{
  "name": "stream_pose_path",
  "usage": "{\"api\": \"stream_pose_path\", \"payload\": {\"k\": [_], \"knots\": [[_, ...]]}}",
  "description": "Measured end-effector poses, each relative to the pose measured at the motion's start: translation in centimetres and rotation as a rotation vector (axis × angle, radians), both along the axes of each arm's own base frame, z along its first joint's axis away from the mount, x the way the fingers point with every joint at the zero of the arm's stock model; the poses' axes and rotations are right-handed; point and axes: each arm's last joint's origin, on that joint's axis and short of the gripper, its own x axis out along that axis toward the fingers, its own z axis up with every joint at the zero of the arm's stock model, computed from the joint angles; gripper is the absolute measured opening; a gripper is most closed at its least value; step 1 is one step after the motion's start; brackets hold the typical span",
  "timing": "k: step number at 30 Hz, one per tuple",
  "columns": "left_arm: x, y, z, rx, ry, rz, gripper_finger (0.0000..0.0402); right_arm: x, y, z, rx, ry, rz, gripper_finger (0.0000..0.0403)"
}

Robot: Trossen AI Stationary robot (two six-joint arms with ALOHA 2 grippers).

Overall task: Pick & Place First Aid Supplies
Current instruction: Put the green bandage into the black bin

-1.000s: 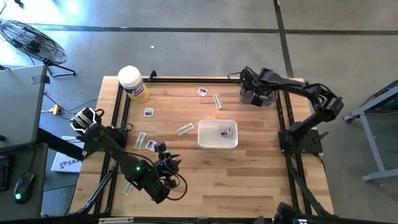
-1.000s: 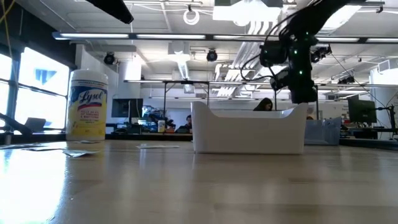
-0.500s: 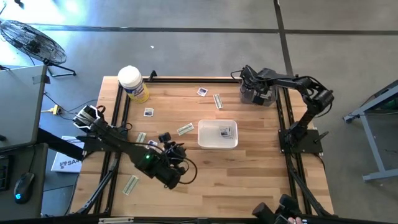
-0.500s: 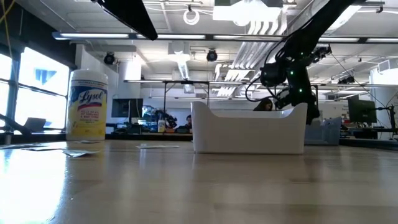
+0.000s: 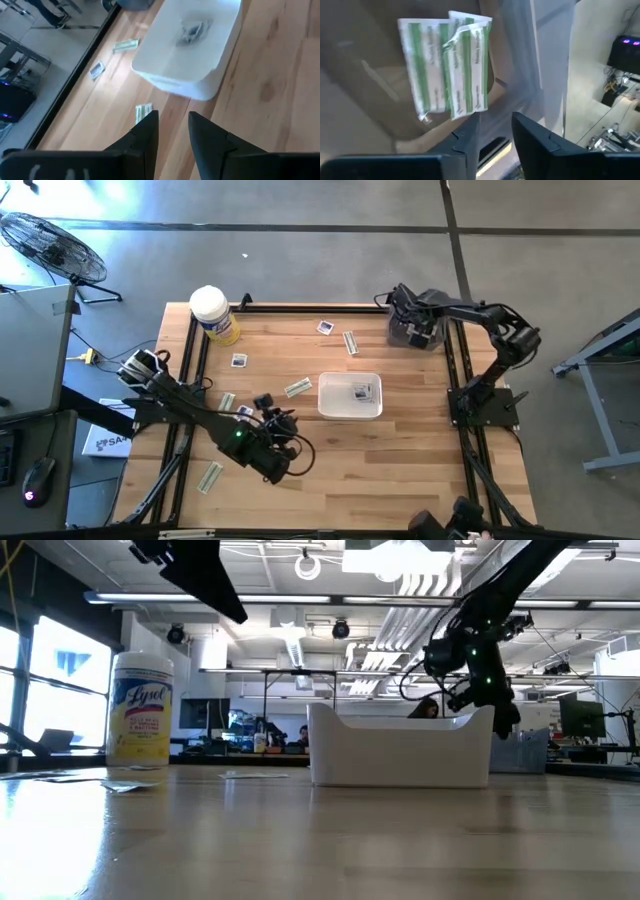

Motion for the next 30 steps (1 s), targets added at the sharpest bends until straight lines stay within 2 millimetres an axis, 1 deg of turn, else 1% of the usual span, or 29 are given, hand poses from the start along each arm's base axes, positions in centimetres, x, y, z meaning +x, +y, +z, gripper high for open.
{"api": "stream_pose_path", "payload": {"k": [4, 7, 9, 11, 13, 16, 18, 21, 26, 28, 30], "knots": [[-0.3, 0.2, -0.6, -0.014, 0.018, 0.016, 0.0104, 0.7, 2.2, 2.4, -0.035, -0.024, 0.025, 0.0121], [-0.5, 0.1, -0.8, -0.061, 0.069, -0.002, 0.0104, 1.4, 4.8, 4.5, -0.06, -0.109, 0.081, 0.012], [-0.8, 0.1, -1.0, -0.084, 0.128, -0.017, 0.0104, 2.0, 6.8, 5.9, -0.067, -0.203, 0.12, 0.0118], [-1.0, 0.2, -1.3, -0.08, 0.15, -0.026, 0.0104, 2.6, 8.9, 7.2, -0.063, -0.317, 0.159, 0.0118], [-1.8, 0.7, -1.6, -0.078, 0.174, -0.028, 0.0104, 3.1, 11.0, 8.3, -0.041, -0.448, 0.201, 0.0118], [-2.9, 1.6, -2.1, -0.165, 0.147, -0.034, 0.0104, 4.2, 14.0, 9.6, 0.001, -0.621, 0.29, 0.0118], [-3.5, 2.1, -3.0, -0.231, 0.121, -0.044, 0.0104, 5.0, 16.0, 10.2, 0.029, -0.712, 0.359, 0.0118], [-4.0, 2.4, -3.8, -0.314, -0.005, -0.066, 0.0104, 6.2, 18.6, 10.8, 0.054, -0.825, 0.455, 0.0117], [-4.2, 2.0, -5.9, -0.357, -0.1, -0.111, 0.0104, 7.9, 22.4, 11.4, 0.074, -0.971, 0.575, 0.0117], [-3.9, 1.7, -6.9, -0.379, -0.125, -0.106, 0.0104, 8.4, 23.8, 11.4, 0.066, -1.001, 0.621, 0.0117], [-4.1, 1.4, -8.1, -0.37, -0.114, -0.093, 0.0104, 8.9, 25.1, 11.3, 0.054, -1.015, 0.659, 0.0117]]}}
